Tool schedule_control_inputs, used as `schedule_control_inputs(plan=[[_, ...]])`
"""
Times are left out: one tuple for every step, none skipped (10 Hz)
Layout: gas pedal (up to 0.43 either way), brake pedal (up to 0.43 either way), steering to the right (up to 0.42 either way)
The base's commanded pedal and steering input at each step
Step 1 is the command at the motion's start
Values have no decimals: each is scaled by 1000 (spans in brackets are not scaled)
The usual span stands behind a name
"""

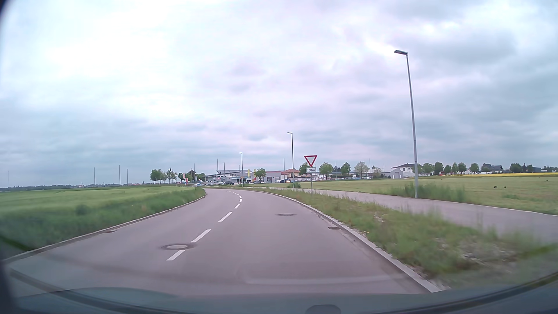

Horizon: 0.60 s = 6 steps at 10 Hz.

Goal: Follow the waypoints while adhering to traffic rules and regulations

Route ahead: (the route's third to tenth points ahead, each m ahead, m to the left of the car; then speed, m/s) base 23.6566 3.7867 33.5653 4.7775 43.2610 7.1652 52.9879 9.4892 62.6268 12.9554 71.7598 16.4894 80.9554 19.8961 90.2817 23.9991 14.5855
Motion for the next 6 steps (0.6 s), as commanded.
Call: schedule_control_inputs(plan=[[138,0,-26],[138,0,-26],[138,0,-26],[138,0,-26],[138,0,-27],[138,0,-28]])
